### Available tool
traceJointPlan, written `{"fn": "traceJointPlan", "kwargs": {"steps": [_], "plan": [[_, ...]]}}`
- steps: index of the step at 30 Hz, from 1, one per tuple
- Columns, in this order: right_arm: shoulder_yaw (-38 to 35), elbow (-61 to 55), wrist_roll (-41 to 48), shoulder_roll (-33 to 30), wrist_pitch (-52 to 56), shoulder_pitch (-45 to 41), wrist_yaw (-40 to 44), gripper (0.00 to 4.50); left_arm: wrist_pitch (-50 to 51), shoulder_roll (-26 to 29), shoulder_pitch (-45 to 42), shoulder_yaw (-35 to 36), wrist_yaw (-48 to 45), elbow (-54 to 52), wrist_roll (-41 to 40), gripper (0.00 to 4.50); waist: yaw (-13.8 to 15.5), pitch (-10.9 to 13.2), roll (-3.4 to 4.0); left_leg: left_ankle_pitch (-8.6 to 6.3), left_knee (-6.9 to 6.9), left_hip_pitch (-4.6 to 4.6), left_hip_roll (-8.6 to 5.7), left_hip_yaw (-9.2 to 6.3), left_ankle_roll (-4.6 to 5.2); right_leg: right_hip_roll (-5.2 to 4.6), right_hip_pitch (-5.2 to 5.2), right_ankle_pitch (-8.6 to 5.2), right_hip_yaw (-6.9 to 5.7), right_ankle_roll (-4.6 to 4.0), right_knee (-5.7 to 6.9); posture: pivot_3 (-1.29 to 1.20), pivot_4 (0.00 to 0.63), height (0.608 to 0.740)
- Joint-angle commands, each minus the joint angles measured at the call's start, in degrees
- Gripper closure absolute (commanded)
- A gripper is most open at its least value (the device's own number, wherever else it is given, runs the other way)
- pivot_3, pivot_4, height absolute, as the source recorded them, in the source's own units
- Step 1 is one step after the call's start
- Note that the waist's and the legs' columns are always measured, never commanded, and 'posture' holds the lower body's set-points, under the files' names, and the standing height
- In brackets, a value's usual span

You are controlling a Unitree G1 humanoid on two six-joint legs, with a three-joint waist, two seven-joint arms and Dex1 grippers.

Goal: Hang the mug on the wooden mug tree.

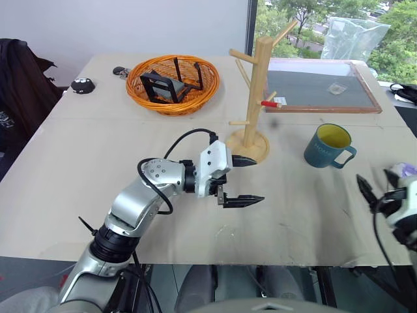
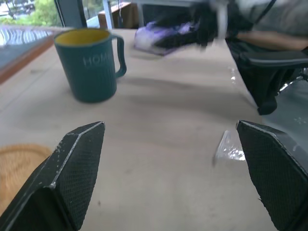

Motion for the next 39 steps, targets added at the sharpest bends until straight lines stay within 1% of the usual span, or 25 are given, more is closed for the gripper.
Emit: {"fn": "traceJointPlan", "kwargs": {"steps": [1, 5, 13, 17, 22, 23, 24, 26, 29, 30, 35, 39], "plan": [[1.5, 2.2, -1.6, 2.0, 1.6, -4.7, -4.9, 1.25, 1.0, 0.1, -1.4, 1.7, 1.3, -2.7, -0.7, 0.00, 0.0, 0.0, 0.02, 0.00, 0.00, -0.02, 0.00, -0.02, -0.01, 0.01, -0.02, 0.00, -0.01, 0.00, 0.00, 0.00, 0.150, 0.737], [2.9, 6.6, -2.6, 3.6, 2.2, -9.6, -7.4, 1.25, 1.1, 0.1, -2.2, 1.8, 2.2, -2.8, 0.0, 0.00, 0.3, 0.0, 0.02, 0.03, -0.04, -0.11, 0.00, -0.01, -0.05, 0.00, -0.08, 0.00, -0.08, -0.01, -0.04, 0.00, 0.150, 0.737], [4.2, 11.9, -5.8, 4.3, 2.1, -15.5, -12.1, 1.25, 1.2, 0.0, -1.4, 1.9, 4.2, -3.6, 0.6, 0.00, 0.0, 0.0, 0.02, 0.03, -0.03, -0.11, -0.01, 0.01, -0.05, 0.00, -0.09, 0.00, -0.06, 0.00, -0.02, 0.00, 0.150, 0.737], [4.8, 14.2, -6.0, 6.4, 1.9, -18.9, -14.2, 1.25, 1.1, -0.4, -1.0, 2.1, 5.2, -3.9, 0.5, 0.00, 0.0, 0.0, 0.02, 0.04, -0.05, -0.10, 0.00, 0.00, -0.07, 0.01, -0.10, 0.00, -0.07, -0.01, -0.02, 0.00, 0.150, 0.737], [5.0, 16.4, -6.6, 8.2, 1.5, -20.8, -16.0, 1.25, 1.1, -0.8, -0.6, 2.4, 6.5, -4.3, 0.3, 0.00, 0.1, 0.0, 0.02, 0.05, -0.05, -0.13, 0.00, -0.02, -0.09, 0.00, -0.11, 0.00, -0.06, -0.01, -0.03, 0.00, 0.150, 0.737], [5.3, 16.5, -6.8, 8.4, 1.3, -20.7, -16.1, 1.47, 1.0, -0.7, -0.5, 2.4, 6.5, -4.3, 0.3, 0.00, 0.1, 0.0, 0.02, 0.05, -0.05, -0.15, 0.00, -0.02, -0.09, -0.01, -0.13, 0.00, -0.07, 0.00, -0.03, 0.00, 0.150, 0.737], [5.5, 16.6, -6.9, 8.5, 1.2, -20.7, -16.1, 1.78, 0.9, -0.6, -0.4, 2.3, 6.5, -4.3, 0.4, 0.00, 0.0, 0.0, 0.02, 0.08, -0.05, -0.15, 0.00, -0.01, -0.14, -0.01, -0.14, 0.00, -0.07, 0.00, -0.03, 0.00, 0.150, 0.737], [5.9, 16.6, -7.2, 8.6, 0.7, -20.5, -15.7, 2.56, 0.6, -0.4, -0.4, 2.6, 6.5, -4.1, 0.5, 0.00, -0.1, 0.0, 0.03, 0.13, -0.05, -0.15, 0.00, 0.00, -0.22, -0.01, -0.15, 0.00, -0.05, 0.00, -0.02, 0.00, 0.150, 0.737], [5.8, 16.5, -7.1, 8.7, 0.5, -20.7, -15.8, 4.24, 0.1, -0.1, -0.2, 2.9, 6.4, -3.8, 0.7, 0.00, 0.0, 0.0, 0.02, 0.12, -0.05, -0.14, 0.00, -0.01, -0.21, 0.00, -0.15, 0.00, -0.05, 0.00, -0.01, 0.00, 0.150, 0.737], [5.7, 16.4, -7.0, 8.6, 0.6, -20.9, -15.7, 4.39, -0.1, -0.2, -0.2, 2.9, 6.5, -3.7, 0.9, 0.00, 0.0, 0.0, 0.02, 0.12, -0.05, -0.14, 0.00, -0.01, -0.21, 0.00, -0.15, 0.00, -0.05, 0.00, -0.01, 0.00, 0.150, 0.737], [5.9, 16.7, -6.6, 6.2, 0.5, -21.9, -12.6, 4.39, -0.2, -0.5, 0.4, 3.6, 7.0, -3.8, 0.5, 0.00, 0.0, 0.0, 0.03, 0.12, -0.05, -0.15, 0.00, 0.00, -0.21, 0.00, -0.15, 0.00, -0.06, 0.00, -0.02, 0.00, 0.150, 0.737], [7.6, 13.6, -3.7, 0.1, 4.2, -22.8, -3.8, 4.39, 0.0, 0.8, 2.2, 5.7, 7.0, -4.0, 0.0, 0.00, -0.1, 0.0, 0.04, 0.10, -0.05, -0.14, 0.00, 0.00, -0.17, 0.00, -0.15, 0.00, -0.03, 0.00, -0.02, 0.00, 0.150, 0.737]]}}
